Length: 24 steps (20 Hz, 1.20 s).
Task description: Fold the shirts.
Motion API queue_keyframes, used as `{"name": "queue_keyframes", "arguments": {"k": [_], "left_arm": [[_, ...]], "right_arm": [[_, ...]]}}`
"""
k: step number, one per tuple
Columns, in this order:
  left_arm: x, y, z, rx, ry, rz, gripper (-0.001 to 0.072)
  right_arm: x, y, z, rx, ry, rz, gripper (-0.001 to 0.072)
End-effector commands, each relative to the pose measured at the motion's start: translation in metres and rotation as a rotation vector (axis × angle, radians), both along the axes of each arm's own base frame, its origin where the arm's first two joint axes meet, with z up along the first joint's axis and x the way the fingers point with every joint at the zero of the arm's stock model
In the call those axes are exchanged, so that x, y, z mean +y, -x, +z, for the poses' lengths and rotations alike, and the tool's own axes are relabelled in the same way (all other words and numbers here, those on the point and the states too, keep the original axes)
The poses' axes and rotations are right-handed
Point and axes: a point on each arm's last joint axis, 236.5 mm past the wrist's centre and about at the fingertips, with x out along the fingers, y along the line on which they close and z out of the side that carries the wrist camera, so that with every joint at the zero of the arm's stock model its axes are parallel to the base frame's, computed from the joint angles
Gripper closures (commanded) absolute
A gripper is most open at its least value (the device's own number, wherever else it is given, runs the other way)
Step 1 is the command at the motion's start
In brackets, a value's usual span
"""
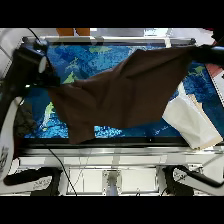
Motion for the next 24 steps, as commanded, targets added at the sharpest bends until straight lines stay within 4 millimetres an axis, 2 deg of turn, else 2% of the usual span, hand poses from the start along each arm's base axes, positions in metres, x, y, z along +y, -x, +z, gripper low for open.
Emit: {"name": "queue_keyframes", "arguments": {"k": [1,3,5,6,8,9,10,12,14,15,16,17,18,19,20,22,23,24], "left_arm": [[0.015,-0.047,-0.094,0.01,0.135,0.091,0.0697],[0.014,-0.076,-0.117,-0.069,0.179,0.127,0.0697],[0.007,-0.1,-0.124,-0.159,0.245,0.16,0.0696],[0.001,-0.11,-0.12,-0.204,0.279,0.152,0.0614],[0.0,-0.125,-0.097,-0.263,0.269,0.112,0.0046],[0.008,-0.129,-0.077,-0.288,0.237,0.107,0.0037],[0.021,-0.132,-0.044,-0.337,0.179,0.105,0.0037],[0.051,-0.121,0.041,-0.464,0.048,0.095,0.0039],[0.08,-0.093,0.117,-0.582,-0.04,0.074,0.0039],[0.101,-0.069,0.142,-0.611,-0.062,0.104,0.0041],[0.125,-0.042,0.15,-0.612,-0.065,0.169,0.0094],[0.146,-0.015,0.141,-0.581,-0.05,0.239,0.0137],[0.16,0.01,0.118,-0.528,-0.005,0.308,0.0139],[0.166,0.034,0.083,-0.452,0.064,0.361,0.0139],[0.162,0.052,0.043,-0.374,0.153,0.392,0.014],[0.127,0.076,-0.043,-0.199,0.413,0.404,0.014],[0.099,0.079,-0.078,-0.152,0.572,0.379,0.014],[0.072,0.075,-0.102,-0.148,0.705,0.343,0.014]], "right_arm": [[0.029,-0.083,-0.096,0.079,-0.126,-0.054,0.0685],[0.051,-0.123,-0.135,0.056,-0.194,-0.13,0.0685],[0.071,-0.148,-0.157,0.0,-0.217,-0.174,0.068],[0.081,-0.156,-0.16,-0.037,-0.212,-0.179,0.0651],[0.087,-0.164,-0.145,-0.117,-0.205,-0.194,0.0235],[0.086,-0.164,-0.133,-0.136,-0.199,-0.188,0.0232],[0.078,-0.162,-0.119,-0.149,-0.18,-0.182,0.0233],[0.046,-0.147,-0.092,-0.145,-0.084,-0.169,0.0235],[-0.009,-0.116,-0.079,-0.063,0.03,-0.209,0.0236],[-0.041,-0.093,-0.078,0.018,0.05,-0.264,0.0236],[-0.07,-0.068,-0.082,0.1,0.073,-0.31,0.0236],[-0.093,-0.042,-0.086,0.185,0.097,-0.336,0.0236],[-0.11,-0.02,-0.089,0.25,0.111,-0.35,0.0236],[-0.122,-0.001,-0.09,0.298,0.12,-0.356,0.0235],[-0.13,0.012,-0.09,0.331,0.121,-0.36,0.0235],[-0.134,0.027,-0.087,0.359,0.117,-0.355,0.0234],[-0.131,0.031,-0.087,0.371,0.109,-0.342,0.0234],[-0.125,0.033,-0.089,0.385,0.103,-0.316,0.0234]]}}
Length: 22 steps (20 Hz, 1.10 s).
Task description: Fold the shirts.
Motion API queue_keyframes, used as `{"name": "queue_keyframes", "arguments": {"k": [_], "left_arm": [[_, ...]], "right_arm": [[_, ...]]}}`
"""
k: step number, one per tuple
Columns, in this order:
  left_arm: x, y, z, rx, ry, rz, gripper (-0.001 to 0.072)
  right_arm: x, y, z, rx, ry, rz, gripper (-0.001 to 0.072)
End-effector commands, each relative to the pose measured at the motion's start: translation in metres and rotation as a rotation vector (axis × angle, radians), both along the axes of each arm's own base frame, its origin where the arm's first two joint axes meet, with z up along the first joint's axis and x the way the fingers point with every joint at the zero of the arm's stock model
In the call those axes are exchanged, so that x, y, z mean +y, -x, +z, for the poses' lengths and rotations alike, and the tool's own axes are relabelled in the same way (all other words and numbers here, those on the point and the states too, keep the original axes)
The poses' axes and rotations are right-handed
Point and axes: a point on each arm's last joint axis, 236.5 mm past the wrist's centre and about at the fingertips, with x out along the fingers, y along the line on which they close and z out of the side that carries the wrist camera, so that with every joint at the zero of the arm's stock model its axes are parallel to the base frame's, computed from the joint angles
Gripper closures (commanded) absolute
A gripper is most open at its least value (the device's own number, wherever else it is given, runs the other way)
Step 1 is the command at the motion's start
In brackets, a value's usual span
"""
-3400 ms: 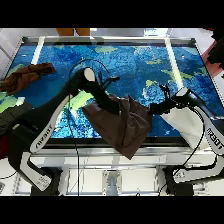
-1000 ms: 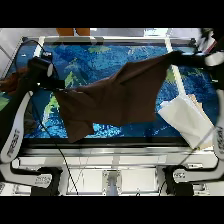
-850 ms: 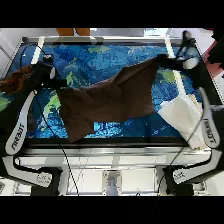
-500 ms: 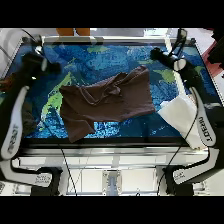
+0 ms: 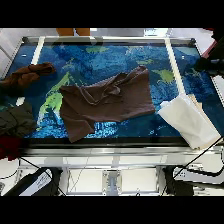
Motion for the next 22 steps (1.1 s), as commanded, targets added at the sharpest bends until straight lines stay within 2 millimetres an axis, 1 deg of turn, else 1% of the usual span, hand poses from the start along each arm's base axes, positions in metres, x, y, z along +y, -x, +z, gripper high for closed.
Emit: {"name": "queue_keyframes", "arguments": {"k": [1,2,4,6,7,8,10,11,13,14,15,16,17,18,19,21,22], "left_arm": [[-0.082,0.014,-0.084,-0.039,0.458,-0.087,0.014],[-0.096,0.011,-0.102,-0.048,0.528,-0.086,0.0139],[-0.12,0.009,-0.13,-0.01,0.654,-0.106,0.0139],[-0.139,0.004,-0.152,0.031,0.73,-0.133,0.0138],[-0.144,-0.002,-0.161,0.03,0.753,-0.126,0.0138],[-0.147,-0.012,-0.166,0.006,0.76,-0.12,0.0138],[-0.15,-0.026,-0.168,-0.042,0.764,-0.105,0.0139],[-0.15,-0.029,-0.17,-0.048,0.753,-0.107,0.0147],[-0.155,-0.031,-0.172,-0.045,0.728,-0.135,0.0252],[-0.16,-0.03,-0.172,-0.041,0.723,-0.15,0.0327],[-0.165,-0.031,-0.172,-0.042,0.712,-0.176,0.0474],[-0.171,-0.031,-0.172,-0.039,0.702,-0.209,0.0572],[-0.176,-0.03,-0.172,-0.034,0.698,-0.234,0.0692],[-0.179,-0.029,-0.172,-0.032,0.702,-0.24,0.0696],[-0.179,-0.029,-0.172,-0.032,0.703,-0.239,0.0696],[-0.178,-0.029,-0.172,-0.033,0.702,-0.237,0.0696],[-0.178,-0.029,-0.172,-0.032,0.703,-0.238,0.0697]], "right_arm": [[0.009,0.034,-0.008,0.117,-0.044,0.059,0.0234],[0.018,0.035,-0.011,0.119,-0.08,0.082,0.0234],[0.037,0.035,-0.02,0.126,-0.15,0.126,0.0234],[0.054,0.035,-0.029,0.124,-0.218,0.163,0.0234],[0.062,0.035,-0.032,0.125,-0.25,0.18,0.0234],[0.068,0.036,-0.034,0.124,-0.275,0.197,0.0234],[0.076,0.036,-0.033,0.118,-0.298,0.221,0.0234],[0.079,0.035,-0.031,0.11,-0.302,0.231,0.0234],[0.084,0.032,-0.028,0.094,-0.319,0.236,0.0234],[0.086,0.031,-0.026,0.088,-0.333,0.239,0.0234],[0.088,0.031,-0.025,0.087,-0.341,0.242,0.0234],[0.09,0.034,-0.027,0.099,-0.347,0.249,0.0234],[0.093,0.041,-0.032,0.132,-0.353,0.259,0.0235],[0.098,0.053,-0.043,0.193,-0.372,0.272,0.0235],[0.107,0.07,-0.06,0.271,-0.413,0.291,0.0235],[0.134,0.115,-0.112,0.476,-0.523,0.316,0.0234],[0.149,0.135,-0.142,0.555,-0.571,0.309,0.0234]]}}
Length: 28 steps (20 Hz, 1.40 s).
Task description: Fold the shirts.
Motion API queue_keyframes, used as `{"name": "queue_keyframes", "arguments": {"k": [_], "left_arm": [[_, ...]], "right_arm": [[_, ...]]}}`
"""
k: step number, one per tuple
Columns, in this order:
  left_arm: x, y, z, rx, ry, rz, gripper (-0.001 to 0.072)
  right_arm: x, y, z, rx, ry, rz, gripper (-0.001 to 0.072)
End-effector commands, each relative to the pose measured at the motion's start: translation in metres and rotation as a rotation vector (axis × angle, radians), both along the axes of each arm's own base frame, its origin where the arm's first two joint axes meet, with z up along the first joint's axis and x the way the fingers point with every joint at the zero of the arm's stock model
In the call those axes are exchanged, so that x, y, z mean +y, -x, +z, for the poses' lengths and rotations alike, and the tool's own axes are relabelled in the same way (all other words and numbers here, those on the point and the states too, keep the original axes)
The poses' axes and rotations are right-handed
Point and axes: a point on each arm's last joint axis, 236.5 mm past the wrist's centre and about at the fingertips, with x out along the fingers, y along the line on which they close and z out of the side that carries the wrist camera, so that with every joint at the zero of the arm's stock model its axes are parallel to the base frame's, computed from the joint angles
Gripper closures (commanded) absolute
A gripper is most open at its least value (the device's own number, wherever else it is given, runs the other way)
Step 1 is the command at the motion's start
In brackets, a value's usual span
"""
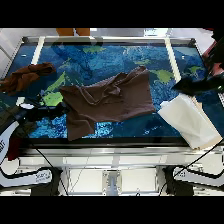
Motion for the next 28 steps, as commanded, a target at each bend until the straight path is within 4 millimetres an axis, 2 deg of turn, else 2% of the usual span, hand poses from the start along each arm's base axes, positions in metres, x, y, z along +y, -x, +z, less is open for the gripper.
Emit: {"name": "queue_keyframes", "arguments": {"k": [1,2,4,7,10,13,15,16,17,18,19,20,21,22,23,24,26,28], "left_arm": [[-0.003,0.0,0.0,-0.005,-0.001,-0.013,0.0696],[-0.004,0.001,0.0,-0.002,0.002,-0.017,0.0697],[-0.007,0.004,0.0,0.005,0.013,-0.028,0.0696],[-0.006,0.003,0.0,0.003,0.01,-0.025,0.0696],[-0.006,0.003,0.0,0.003,0.01,-0.026,0.0696],[-0.006,0.003,0.0,0.003,0.009,-0.027,0.0696],[-0.006,0.003,0.0,-0.005,0.003,-0.036,0.0696],[-0.006,0.003,0.0,-0.005,0.003,-0.036,0.0696],[-0.006,0.002,0.0,-0.005,0.002,-0.035,0.0696],[-0.006,0.002,0.001,-0.008,0.002,-0.037,0.0696],[-0.007,-0.002,0.007,-0.018,0.009,-0.045,0.0696],[-0.012,-0.009,0.024,-0.045,0.031,-0.067,0.0697],[-0.017,-0.02,0.05,-0.095,0.053,-0.095,0.0697],[-0.023,-0.029,0.088,-0.169,0.06,-0.151,0.0697],[-0.028,-0.034,0.13,-0.261,0.044,-0.207,0.0697],[-0.03,-0.035,0.18,-0.368,0.005,-0.251,0.0697],[-0.028,-0.014,0.271,-0.563,-0.134,-0.288,0.0697],[-0.025,0.028,0.349,-0.739,-0.255,-0.252,0.0697]], "right_arm": [[0.043,0.065,-0.078,0.264,-0.113,0.044,0.0231],[0.051,0.071,-0.104,0.281,-0.112,0.013,0.0223],[0.071,0.062,-0.128,0.235,-0.16,-0.073,0.0223],[0.091,0.032,-0.136,0.112,-0.171,-0.131,0.0223],[0.108,0.021,-0.154,0.082,-0.116,-0.116,0.0223],[0.109,0.013,-0.17,0.119,-0.127,-0.208,0.0223],[0.106,0.003,-0.168,0.092,-0.137,-0.254,0.0232],[0.104,-0.003,-0.166,0.075,-0.143,-0.281,0.0303],[0.1,-0.009,-0.165,0.056,-0.144,-0.308,0.0458],[0.099,-0.014,-0.162,0.039,-0.152,-0.323,0.0664],[0.102,-0.021,-0.155,0.005,-0.166,-0.308,0.068],[0.109,-0.03,-0.138,-0.059,-0.174,-0.234,0.0682],[0.117,-0.037,-0.114,-0.127,-0.181,-0.158,0.0682],[0.12,-0.043,-0.084,-0.196,-0.175,-0.101,0.0683],[0.119,-0.048,-0.045,-0.277,-0.157,-0.057,0.0683],[0.115,-0.046,-0.006,-0.339,-0.143,-0.032,0.0683],[0.097,-0.02,0.073,-0.442,-0.086,-0.001,0.0683],[0.075,0.028,0.145,-0.546,-0.005,-0.017,0.0682]]}}
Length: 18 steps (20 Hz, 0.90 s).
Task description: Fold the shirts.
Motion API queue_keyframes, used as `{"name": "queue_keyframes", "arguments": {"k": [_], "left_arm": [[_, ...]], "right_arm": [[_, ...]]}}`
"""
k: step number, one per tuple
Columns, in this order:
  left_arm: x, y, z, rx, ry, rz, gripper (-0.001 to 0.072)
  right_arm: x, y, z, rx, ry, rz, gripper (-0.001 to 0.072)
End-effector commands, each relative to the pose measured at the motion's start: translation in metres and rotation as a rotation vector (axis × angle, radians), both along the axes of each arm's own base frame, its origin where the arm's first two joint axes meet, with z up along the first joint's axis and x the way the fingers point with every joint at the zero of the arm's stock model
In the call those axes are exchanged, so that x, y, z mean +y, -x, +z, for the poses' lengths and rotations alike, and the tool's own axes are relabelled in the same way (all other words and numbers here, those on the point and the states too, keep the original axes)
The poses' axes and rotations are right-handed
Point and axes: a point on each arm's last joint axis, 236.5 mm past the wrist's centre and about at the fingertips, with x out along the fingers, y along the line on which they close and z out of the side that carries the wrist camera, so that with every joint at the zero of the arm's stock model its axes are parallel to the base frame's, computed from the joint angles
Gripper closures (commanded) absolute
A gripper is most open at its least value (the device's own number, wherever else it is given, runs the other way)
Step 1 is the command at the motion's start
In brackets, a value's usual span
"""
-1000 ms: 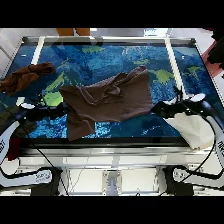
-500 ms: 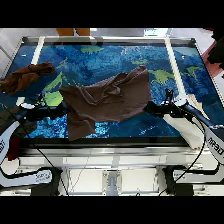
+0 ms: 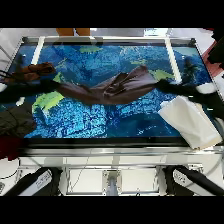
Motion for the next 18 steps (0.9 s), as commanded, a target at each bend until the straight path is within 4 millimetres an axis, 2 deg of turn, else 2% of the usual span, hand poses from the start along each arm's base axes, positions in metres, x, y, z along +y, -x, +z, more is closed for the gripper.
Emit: {"name": "queue_keyframes", "arguments": {"k": [1,4,5,6,7,8,9,12,13,15,17,18], "left_arm": [[-0.001,0.074,0.139,-0.343,-0.152,0.058,0.0697],[0.015,0.146,0.259,-0.759,-0.141,0.303,0.0698],[0.018,0.164,0.285,-0.86,-0.134,0.348,0.0699],[0.018,0.173,0.298,-0.898,-0.118,0.364,0.0699],[0.019,0.167,0.297,-0.882,-0.118,0.358,0.0699],[0.019,0.151,0.284,-0.82,-0.117,0.338,0.07],[0.02,0.128,0.26,-0.721,-0.111,0.313,0.07],[0.022,0.051,0.143,-0.292,-0.084,0.185,0.0699],[0.024,0.03,0.105,-0.171,-0.071,0.157,0.0699],[0.028,-0.02,0.029,0.004,-0.059,0.144,0.0699],[0.039,-0.079,-0.028,0.037,-0.06,0.224,0.0699],[0.046,-0.111,-0.052,0.023,-0.043,0.302,0.0699]], "right_arm": [[-0.026,0.085,0.119,-0.181,0.152,-0.025,0.0682],[-0.044,0.156,0.233,-0.506,0.277,-0.207,0.0684],[-0.047,0.171,0.259,-0.584,0.308,-0.244,0.0684],[-0.046,0.179,0.276,-0.626,0.319,-0.257,0.0685],[-0.045,0.176,0.284,-0.638,0.313,-0.254,0.0684],[-0.045,0.166,0.28,-0.62,0.287,-0.238,0.0684],[-0.048,0.146,0.266,-0.562,0.254,-0.214,0.0684],[-0.049,0.071,0.202,-0.363,0.122,-0.084,0.0683],[-0.047,0.042,0.171,-0.298,0.096,-0.037,0.0683],[-0.042,-0.015,0.091,-0.136,0.071,-0.007,0.0683],[-0.031,-0.073,0.006,-0.023,0.064,-0.034,0.0683],[-0.026,-0.099,-0.026,-0.002,0.046,-0.076,0.0683]]}}
